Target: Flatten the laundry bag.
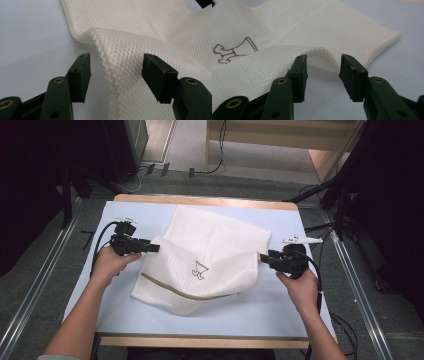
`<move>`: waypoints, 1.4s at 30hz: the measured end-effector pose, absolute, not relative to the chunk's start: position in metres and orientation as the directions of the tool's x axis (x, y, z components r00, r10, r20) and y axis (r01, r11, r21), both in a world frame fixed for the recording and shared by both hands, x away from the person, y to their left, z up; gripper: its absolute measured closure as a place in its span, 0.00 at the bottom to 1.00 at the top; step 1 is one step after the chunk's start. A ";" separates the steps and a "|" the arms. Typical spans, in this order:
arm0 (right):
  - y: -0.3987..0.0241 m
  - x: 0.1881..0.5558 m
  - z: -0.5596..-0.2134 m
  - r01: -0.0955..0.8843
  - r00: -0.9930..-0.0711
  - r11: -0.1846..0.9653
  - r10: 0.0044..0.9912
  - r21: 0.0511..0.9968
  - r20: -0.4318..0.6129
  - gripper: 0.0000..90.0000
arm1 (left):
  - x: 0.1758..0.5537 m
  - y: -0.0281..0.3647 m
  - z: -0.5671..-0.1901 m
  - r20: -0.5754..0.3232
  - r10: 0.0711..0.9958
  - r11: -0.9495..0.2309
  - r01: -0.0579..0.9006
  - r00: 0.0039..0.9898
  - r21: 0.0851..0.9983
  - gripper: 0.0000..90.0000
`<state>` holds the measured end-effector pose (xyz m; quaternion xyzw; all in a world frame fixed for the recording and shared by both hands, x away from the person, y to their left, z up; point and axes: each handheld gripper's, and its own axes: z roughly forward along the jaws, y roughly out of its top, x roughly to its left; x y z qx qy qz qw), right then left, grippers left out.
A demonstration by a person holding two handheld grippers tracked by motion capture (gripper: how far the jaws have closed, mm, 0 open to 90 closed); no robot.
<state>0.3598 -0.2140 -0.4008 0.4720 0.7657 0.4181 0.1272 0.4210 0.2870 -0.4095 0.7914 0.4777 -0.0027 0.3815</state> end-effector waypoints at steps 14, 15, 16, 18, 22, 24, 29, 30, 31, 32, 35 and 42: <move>-0.195 0.329 -0.402 0.638 -0.536 0.185 0.804 0.747 0.259 0.52 | 0.433 0.269 -0.430 -0.386 0.761 -0.289 0.806 0.521 0.516 0.95; -0.195 0.323 -0.396 0.624 -0.544 0.179 0.799 0.760 0.258 0.53 | 0.433 0.270 -0.429 -0.380 0.763 -0.292 0.804 0.522 0.518 0.95; -0.195 0.321 -0.394 0.619 -0.543 0.182 0.802 0.764 0.249 0.53 | 0.432 0.271 -0.428 -0.375 0.766 -0.291 0.801 0.523 0.523 0.95; -0.195 0.320 -0.391 0.608 -0.551 0.191 0.800 0.771 0.237 0.53 | 0.432 0.272 -0.428 -0.377 0.766 -0.286 0.802 0.520 0.525 0.95; -0.194 0.312 -0.386 0.614 -0.557 0.181 0.789 0.768 0.260 0.50 | 0.430 0.271 -0.427 -0.365 0.770 -0.286 0.794 0.524 0.536 0.95; -0.189 0.313 -0.392 0.623 -0.566 0.185 0.777 0.760 0.274 0.41 | 0.430 0.270 -0.427 -0.359 0.770 -0.291 0.790 0.528 0.539 0.95; -0.174 0.323 -0.418 0.695 -0.564 0.217 0.756 0.685 0.333 0.53 | 0.430 0.267 -0.427 -0.356 0.769 -0.280 0.780 0.531 0.559 0.96; -0.170 0.327 -0.423 0.712 -0.575 0.235 0.737 0.662 0.356 0.72 | 0.431 0.267 -0.428 -0.351 0.772 -0.280 0.779 0.530 0.562 0.96; -0.167 0.329 -0.425 0.713 -0.581 0.245 0.732 0.657 0.357 0.79 | 0.431 0.268 -0.427 -0.350 0.772 -0.280 0.778 0.531 0.562 0.96; -0.165 0.332 -0.427 0.715 -0.589 0.262 0.725 0.648 0.356 0.88 | 0.431 0.268 -0.427 -0.351 0.774 -0.276 0.779 0.527 0.563 0.96; -0.162 0.338 -0.429 0.708 -0.602 0.279 0.718 0.649 0.348 0.93 | 0.430 0.271 -0.427 -0.341 0.781 -0.273 0.777 0.523 0.567 0.97; -0.160 0.370 -0.429 0.686 -0.592 0.286 0.753 0.669 0.286 0.94 | 0.427 0.289 -0.427 -0.337 0.812 -0.227 0.789 0.477 0.571 0.97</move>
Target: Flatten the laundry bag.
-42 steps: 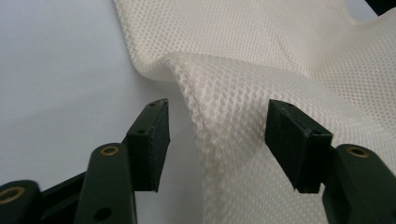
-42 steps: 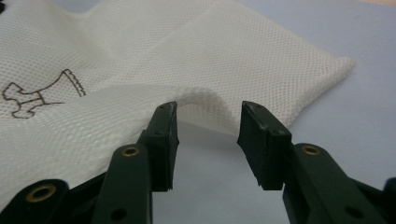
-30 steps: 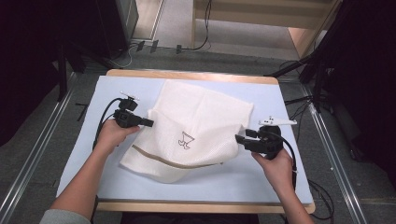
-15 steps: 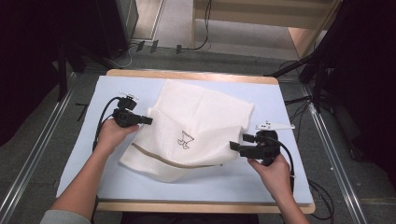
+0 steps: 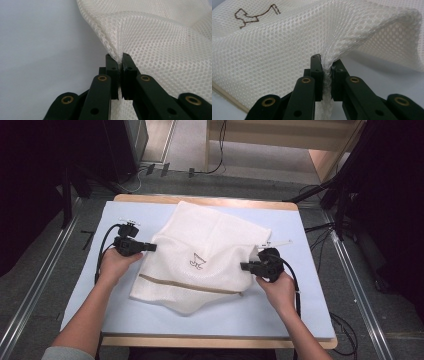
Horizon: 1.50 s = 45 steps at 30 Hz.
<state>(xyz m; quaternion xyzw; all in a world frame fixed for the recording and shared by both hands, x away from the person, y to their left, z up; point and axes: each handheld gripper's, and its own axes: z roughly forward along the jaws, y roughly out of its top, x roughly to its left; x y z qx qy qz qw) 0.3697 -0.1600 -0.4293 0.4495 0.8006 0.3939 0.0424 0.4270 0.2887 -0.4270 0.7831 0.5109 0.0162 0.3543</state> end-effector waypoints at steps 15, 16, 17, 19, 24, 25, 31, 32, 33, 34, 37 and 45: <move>-0.113 0.421 -0.427 0.633 -0.633 0.311 0.735 0.709 0.243 0.94 | 0.405 0.350 -0.426 -0.359 0.874 -0.061 0.806 0.328 0.588 0.97; -0.110 0.425 -0.428 0.632 -0.635 0.317 0.734 0.707 0.238 0.94 | 0.404 0.351 -0.428 -0.370 0.870 -0.055 0.810 0.325 0.584 0.97; -0.108 0.429 -0.430 0.633 -0.638 0.320 0.731 0.706 0.241 0.94 | 0.404 0.351 -0.429 -0.369 0.871 -0.059 0.813 0.326 0.579 0.97; -0.104 0.437 -0.435 0.632 -0.637 0.322 0.734 0.705 0.236 0.94 | 0.405 0.348 -0.433 -0.361 0.873 -0.072 0.819 0.328 0.569 0.96; -0.105 0.451 -0.443 0.654 -0.613 0.312 0.752 0.689 0.241 0.93 | 0.412 0.334 -0.439 -0.340 0.876 -0.102 0.820 0.343 0.564 0.95; -0.105 0.451 -0.443 0.654 -0.613 0.312 0.752 0.689 0.241 0.93 | 0.412 0.334 -0.439 -0.340 0.876 -0.102 0.820 0.343 0.564 0.95; -0.113 0.452 -0.457 0.694 -0.596 0.317 0.757 0.646 0.269 0.93 | 0.416 0.324 -0.445 -0.307 0.879 -0.144 0.817 0.365 0.559 0.93; -0.112 0.451 -0.458 0.699 -0.593 0.309 0.755 0.645 0.281 0.92 | 0.416 0.325 -0.445 -0.307 0.879 -0.143 0.816 0.365 0.561 0.92; -0.112 0.451 -0.458 0.699 -0.593 0.309 0.755 0.645 0.281 0.92 | 0.416 0.325 -0.445 -0.307 0.879 -0.143 0.816 0.365 0.561 0.92; -0.111 0.449 -0.458 0.694 -0.596 0.302 0.750 0.654 0.286 0.81 | 0.415 0.328 -0.444 -0.306 0.877 -0.148 0.815 0.370 0.561 0.92; -0.113 0.447 -0.451 0.690 -0.596 0.288 0.747 0.664 0.294 0.69 | 0.414 0.330 -0.442 -0.303 0.878 -0.146 0.812 0.370 0.566 0.90; -0.135 0.413 -0.423 0.617 -0.632 0.314 0.744 0.721 0.216 0.63 | 0.404 0.336 -0.427 -0.305 0.864 -0.142 0.775 0.401 0.616 0.60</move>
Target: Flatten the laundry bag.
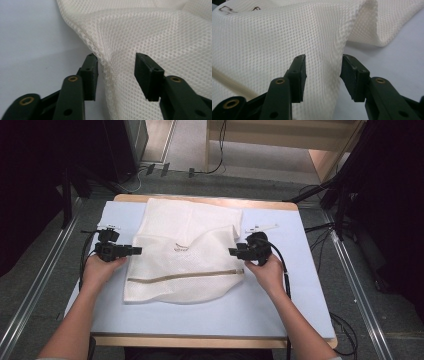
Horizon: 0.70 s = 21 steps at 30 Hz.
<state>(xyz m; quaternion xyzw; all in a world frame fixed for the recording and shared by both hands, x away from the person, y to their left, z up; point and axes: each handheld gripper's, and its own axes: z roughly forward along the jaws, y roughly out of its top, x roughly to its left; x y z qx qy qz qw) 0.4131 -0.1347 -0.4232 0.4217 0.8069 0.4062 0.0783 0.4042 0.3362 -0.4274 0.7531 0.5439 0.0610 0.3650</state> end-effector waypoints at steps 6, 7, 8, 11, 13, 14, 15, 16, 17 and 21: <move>-0.166 0.369 -0.416 0.602 -0.637 0.283 0.734 0.747 0.234 0.68 | 0.391 0.338 -0.405 -0.301 0.855 -0.127 0.734 0.422 0.667 0.54; -0.166 0.369 -0.416 0.602 -0.637 0.283 0.734 0.747 0.234 0.68 | 0.391 0.338 -0.405 -0.301 0.855 -0.127 0.734 0.422 0.667 0.54; -0.168 0.365 -0.418 0.602 -0.639 0.286 0.733 0.746 0.234 0.72 | 0.389 0.337 -0.401 -0.303 0.850 -0.130 0.729 0.431 0.672 0.54; -0.170 0.349 -0.421 0.599 -0.654 0.310 0.721 0.738 0.228 0.81 | 0.387 0.331 -0.395 -0.306 0.841 -0.137 0.721 0.447 0.679 0.54; -0.169 0.338 -0.423 0.601 -0.661 0.320 0.714 0.732 0.231 0.90 | 0.387 0.326 -0.393 -0.301 0.836 -0.146 0.715 0.459 0.684 0.53; -0.169 0.338 -0.423 0.601 -0.661 0.320 0.714 0.732 0.231 0.90 | 0.387 0.323 -0.392 -0.300 0.833 -0.152 0.713 0.466 0.685 0.53; -0.166 0.333 -0.427 0.612 -0.671 0.330 0.698 0.719 0.251 0.96 | 0.388 0.321 -0.392 -0.298 0.829 -0.160 0.710 0.474 0.686 0.53; -0.165 0.331 -0.429 0.617 -0.673 0.337 0.694 0.711 0.255 0.98 | 0.389 0.317 -0.392 -0.296 0.826 -0.165 0.708 0.479 0.687 0.53; -0.162 0.329 -0.433 0.624 -0.678 0.352 0.688 0.698 0.259 0.99 | 0.389 0.317 -0.392 -0.296 0.826 -0.165 0.708 0.479 0.687 0.53; -0.150 0.325 -0.446 0.632 -0.695 0.411 0.676 0.657 0.245 1.00 | 0.393 0.313 -0.392 -0.294 0.818 -0.176 0.702 0.494 0.690 0.53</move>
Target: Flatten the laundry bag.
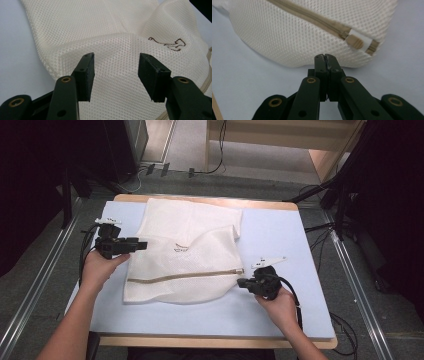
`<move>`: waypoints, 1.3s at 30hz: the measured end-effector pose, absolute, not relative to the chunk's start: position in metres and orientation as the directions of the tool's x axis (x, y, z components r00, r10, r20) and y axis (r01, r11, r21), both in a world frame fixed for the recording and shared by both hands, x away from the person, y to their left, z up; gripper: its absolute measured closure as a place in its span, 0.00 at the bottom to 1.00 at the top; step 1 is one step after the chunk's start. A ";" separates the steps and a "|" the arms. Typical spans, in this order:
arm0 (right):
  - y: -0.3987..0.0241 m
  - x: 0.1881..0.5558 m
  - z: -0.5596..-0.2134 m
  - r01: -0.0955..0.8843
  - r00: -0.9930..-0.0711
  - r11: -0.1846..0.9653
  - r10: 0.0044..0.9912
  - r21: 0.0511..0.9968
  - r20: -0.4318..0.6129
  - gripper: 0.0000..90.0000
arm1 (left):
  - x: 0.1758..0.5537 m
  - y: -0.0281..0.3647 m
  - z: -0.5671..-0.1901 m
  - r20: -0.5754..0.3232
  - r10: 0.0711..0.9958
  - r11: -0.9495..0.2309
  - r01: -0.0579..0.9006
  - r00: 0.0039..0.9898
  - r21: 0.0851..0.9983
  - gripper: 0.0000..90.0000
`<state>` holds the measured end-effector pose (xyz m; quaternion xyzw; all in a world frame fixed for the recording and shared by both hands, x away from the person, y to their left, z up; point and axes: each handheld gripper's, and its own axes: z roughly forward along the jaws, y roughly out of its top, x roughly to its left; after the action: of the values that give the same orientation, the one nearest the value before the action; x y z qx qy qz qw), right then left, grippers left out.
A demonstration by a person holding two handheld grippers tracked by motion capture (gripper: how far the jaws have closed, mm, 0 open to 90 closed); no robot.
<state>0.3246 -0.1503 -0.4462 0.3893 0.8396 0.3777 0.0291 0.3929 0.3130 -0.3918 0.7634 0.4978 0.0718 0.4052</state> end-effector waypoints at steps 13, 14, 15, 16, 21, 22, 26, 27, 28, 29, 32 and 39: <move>-0.125 0.348 -0.456 0.611 -0.701 0.442 0.687 0.657 0.190 1.00 | 0.394 0.311 -0.394 -0.291 0.814 -0.185 0.700 0.503 0.690 0.53; -0.124 0.351 -0.458 0.607 -0.703 0.447 0.688 0.657 0.182 1.00 | 0.394 0.311 -0.394 -0.291 0.814 -0.186 0.700 0.503 0.690 0.53; -0.125 0.352 -0.458 0.604 -0.705 0.448 0.686 0.659 0.180 0.97 | 0.393 0.311 -0.395 -0.291 0.814 -0.187 0.701 0.503 0.688 0.53; -0.126 0.352 -0.457 0.603 -0.700 0.443 0.692 0.663 0.175 0.94 | 0.393 0.311 -0.395 -0.293 0.812 -0.187 0.702 0.504 0.687 0.53; -0.144 0.353 -0.456 0.604 -0.668 0.424 0.731 0.675 0.139 0.72 | 0.394 0.313 -0.396 -0.297 0.814 -0.182 0.705 0.499 0.686 0.53; -0.146 0.353 -0.457 0.608 -0.657 0.417 0.742 0.676 0.133 0.68 | 0.394 0.313 -0.396 -0.296 0.814 -0.183 0.706 0.499 0.684 0.53; -0.152 0.357 -0.464 0.638 -0.638 0.394 0.751 0.661 0.169 0.57 | 0.394 0.313 -0.397 -0.296 0.815 -0.184 0.706 0.499 0.684 0.53; -0.151 0.358 -0.468 0.652 -0.632 0.384 0.752 0.654 0.189 0.57 | 0.394 0.314 -0.397 -0.295 0.816 -0.182 0.707 0.496 0.684 0.52; -0.150 0.359 -0.469 0.657 -0.631 0.381 0.750 0.650 0.199 0.60 | 0.394 0.314 -0.397 -0.294 0.818 -0.182 0.707 0.495 0.683 0.52; -0.150 0.359 -0.469 0.657 -0.631 0.381 0.750 0.650 0.199 0.60 | 0.394 0.314 -0.397 -0.294 0.818 -0.182 0.707 0.495 0.683 0.52; -0.146 0.359 -0.467 0.670 -0.641 0.382 0.731 0.637 0.236 0.85 | 0.394 0.315 -0.398 -0.291 0.820 -0.181 0.705 0.493 0.686 0.52; -0.151 0.349 -0.438 0.679 -0.637 0.342 0.715 0.650 0.289 0.91 | 0.394 0.317 -0.398 -0.296 0.819 -0.174 0.705 0.491 0.688 0.52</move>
<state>0.3491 -0.1514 -0.4379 0.4256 0.8187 0.3848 0.0237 0.3942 0.3174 -0.3976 0.7629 0.4993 0.0707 0.4047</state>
